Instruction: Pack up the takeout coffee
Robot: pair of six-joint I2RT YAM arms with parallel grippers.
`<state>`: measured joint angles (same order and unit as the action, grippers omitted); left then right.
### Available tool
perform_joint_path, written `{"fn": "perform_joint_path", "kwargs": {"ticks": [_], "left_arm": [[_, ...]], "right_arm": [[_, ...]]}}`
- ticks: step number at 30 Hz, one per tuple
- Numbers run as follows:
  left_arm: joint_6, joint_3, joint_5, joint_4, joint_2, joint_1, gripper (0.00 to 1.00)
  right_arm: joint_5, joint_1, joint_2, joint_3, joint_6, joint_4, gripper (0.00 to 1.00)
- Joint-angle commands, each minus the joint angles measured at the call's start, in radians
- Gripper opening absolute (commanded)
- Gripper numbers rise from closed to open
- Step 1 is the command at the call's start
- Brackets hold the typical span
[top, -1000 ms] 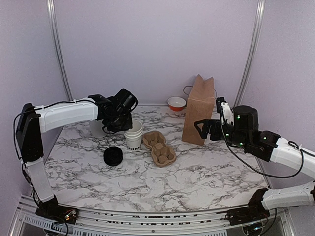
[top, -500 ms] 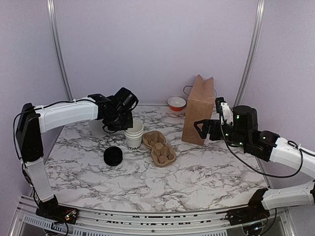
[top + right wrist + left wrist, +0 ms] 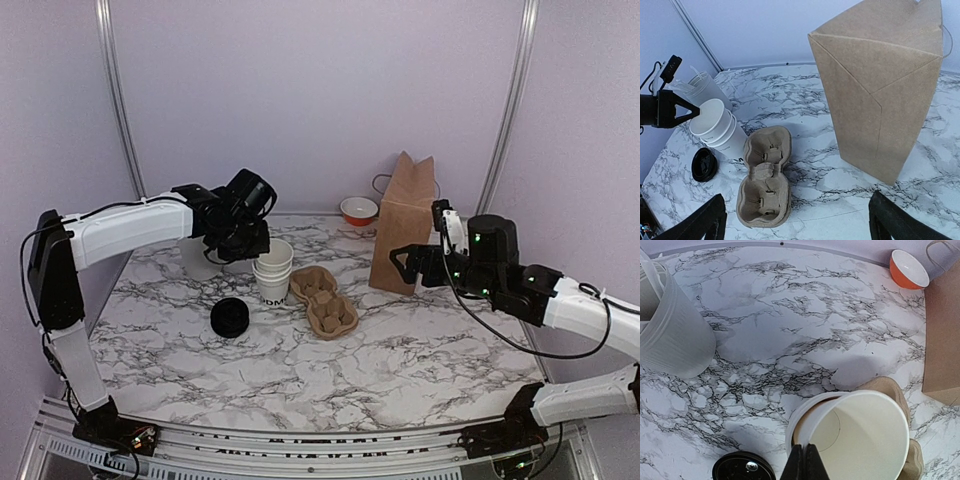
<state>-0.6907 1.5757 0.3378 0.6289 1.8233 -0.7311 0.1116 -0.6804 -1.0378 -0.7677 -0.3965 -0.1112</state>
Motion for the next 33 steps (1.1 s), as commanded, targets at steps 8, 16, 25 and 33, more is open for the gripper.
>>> {"fn": "perform_joint_path", "kwargs": {"ticks": [8, 16, 25, 33], "left_arm": [[0.004, 0.010, -0.048, -0.005, -0.109, 0.022, 0.00], [0.034, 0.004, -0.075, -0.003, -0.170, 0.021, 0.00], [0.070, 0.003, -0.090, 0.019, -0.249, -0.004, 0.00], [0.117, -0.028, -0.136, 0.048, -0.312, -0.057, 0.00]], "right_arm": [[-0.036, 0.007, -0.024, -0.051, -0.021, 0.029, 0.96], [-0.028, 0.008, -0.040, -0.111, 0.011, 0.015, 0.96], [-0.023, 0.008, -0.050, -0.155, 0.027, 0.003, 0.96], [-0.013, 0.008, -0.050, -0.189, 0.029, -0.024, 0.96]]}}
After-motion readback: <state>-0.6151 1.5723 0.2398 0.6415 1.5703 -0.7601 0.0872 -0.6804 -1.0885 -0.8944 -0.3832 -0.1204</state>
